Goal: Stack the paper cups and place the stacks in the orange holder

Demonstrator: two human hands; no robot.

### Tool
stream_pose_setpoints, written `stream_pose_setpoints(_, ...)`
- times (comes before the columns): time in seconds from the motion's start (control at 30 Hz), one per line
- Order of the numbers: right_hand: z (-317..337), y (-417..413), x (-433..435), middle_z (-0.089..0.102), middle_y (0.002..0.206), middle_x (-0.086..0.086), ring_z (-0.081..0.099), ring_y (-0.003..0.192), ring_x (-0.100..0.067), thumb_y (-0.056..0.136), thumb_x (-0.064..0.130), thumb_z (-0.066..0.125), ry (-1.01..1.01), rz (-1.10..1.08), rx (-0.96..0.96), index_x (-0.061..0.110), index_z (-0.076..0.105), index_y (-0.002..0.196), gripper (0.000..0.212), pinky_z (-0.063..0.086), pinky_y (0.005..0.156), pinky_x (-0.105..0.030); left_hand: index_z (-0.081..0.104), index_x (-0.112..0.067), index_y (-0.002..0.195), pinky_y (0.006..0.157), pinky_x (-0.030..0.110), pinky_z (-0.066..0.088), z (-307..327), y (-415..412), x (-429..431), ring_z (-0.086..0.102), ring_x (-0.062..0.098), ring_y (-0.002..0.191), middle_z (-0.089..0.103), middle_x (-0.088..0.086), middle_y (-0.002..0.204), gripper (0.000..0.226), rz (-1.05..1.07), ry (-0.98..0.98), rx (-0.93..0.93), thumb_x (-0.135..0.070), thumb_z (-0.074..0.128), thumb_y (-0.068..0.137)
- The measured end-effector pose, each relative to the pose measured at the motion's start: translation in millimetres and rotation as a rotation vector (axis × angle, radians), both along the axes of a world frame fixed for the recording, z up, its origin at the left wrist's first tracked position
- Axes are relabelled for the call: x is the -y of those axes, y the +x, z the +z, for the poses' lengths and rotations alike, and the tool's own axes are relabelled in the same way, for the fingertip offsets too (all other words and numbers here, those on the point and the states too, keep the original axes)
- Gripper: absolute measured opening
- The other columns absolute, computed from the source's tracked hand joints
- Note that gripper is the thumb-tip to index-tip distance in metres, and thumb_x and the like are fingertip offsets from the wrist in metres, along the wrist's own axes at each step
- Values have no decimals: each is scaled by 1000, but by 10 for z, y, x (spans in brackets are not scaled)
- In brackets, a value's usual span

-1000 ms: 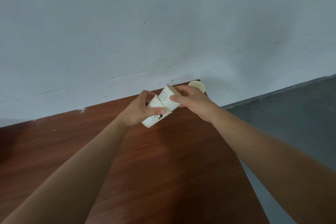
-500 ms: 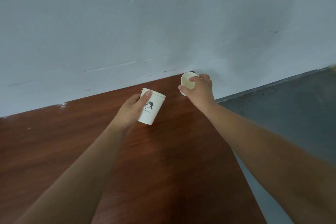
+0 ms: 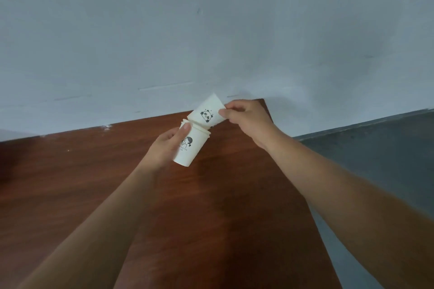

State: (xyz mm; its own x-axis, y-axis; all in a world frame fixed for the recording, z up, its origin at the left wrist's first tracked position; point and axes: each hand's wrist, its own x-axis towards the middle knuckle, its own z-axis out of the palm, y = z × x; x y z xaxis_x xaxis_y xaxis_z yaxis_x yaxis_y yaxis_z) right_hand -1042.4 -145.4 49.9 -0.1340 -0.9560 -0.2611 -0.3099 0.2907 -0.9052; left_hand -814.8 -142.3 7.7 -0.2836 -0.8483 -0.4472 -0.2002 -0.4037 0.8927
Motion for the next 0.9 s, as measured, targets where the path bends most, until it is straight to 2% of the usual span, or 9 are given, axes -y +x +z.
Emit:
stream_pose_setpoints(0.07,175,215,-68,74,91,10,68,90,-9,84,28,75,41,147,-4,26,77,88,4,53,95,-37,73,-12,91,62,24,49,190,238,-49,66,13,68,72,-1,78,54,-8,-21,9,-64,59,86)
stream_pose_setpoints(0.17,432,691,-167,71,101,14,67,99,-8,95,36,63,75,328,-55,25,74,111,23,51,99,-35,70,-4,105,75,34,47,435,625,-169,66,20,79,74,16,94,77,21,-33,-2,-75,63,77)
stream_pose_setpoints(0.23,571,1052,-255,72,105,9,67,102,-12,98,38,57,53,402,-72,23,73,115,28,50,98,-35,68,-3,109,76,38,45,606,877,-282,64,24,82,72,19,97,90,36,-59,-6,-83,62,69)
stream_pose_setpoints(0.33,737,1598,-374,74,106,-3,66,107,-21,97,37,59,12,441,-36,21,76,104,24,48,99,-41,63,4,117,76,38,44,849,1339,-456,63,27,86,70,19,99,94,117,-86,-39,-77,61,69)
stream_pose_setpoints(0.5,1025,2442,-526,74,105,1,67,105,-17,91,41,67,13,532,75,25,77,92,20,48,101,-45,57,9,122,81,42,42,1150,2180,-806,61,32,94,64,34,115,93,238,-148,-90,-72,64,78)
stream_pose_setpoints(0.6,1156,3041,-636,73,100,-3,65,88,-14,87,41,70,-55,614,16,24,74,82,18,49,95,-46,54,8,124,72,36,46,1215,2734,-1001,62,28,86,67,26,101,99,314,-172,-107,-76,70,72)
stream_pose_setpoints(0.73,1276,3895,-741,73,95,-7,67,94,-25,79,49,70,-92,669,-81,25,75,89,26,51,90,-46,60,-4,118,70,33,48,1311,3465,-1221,64,18,82,70,8,96,82,415,-193,-26,-75,61,77)
stream_pose_setpoints(0.8,1287,4338,-762,72,95,-9,66,90,-24,81,42,73,-93,672,-86,22,73,89,22,52,83,-41,62,-12,112,73,34,49,1314,3929,-1299,64,15,82,72,4,95,72,485,-242,46,-76,59,77)
stream_pose_setpoints(0.9,1240,4988,-764,69,99,2,65,88,-13,82,31,76,-106,628,-84,24,66,101,22,50,75,-29,57,-19,117,83,28,51,1264,4772,-1436,64,12,94,68,3,106,52,575,-355,162,-52,75,82)
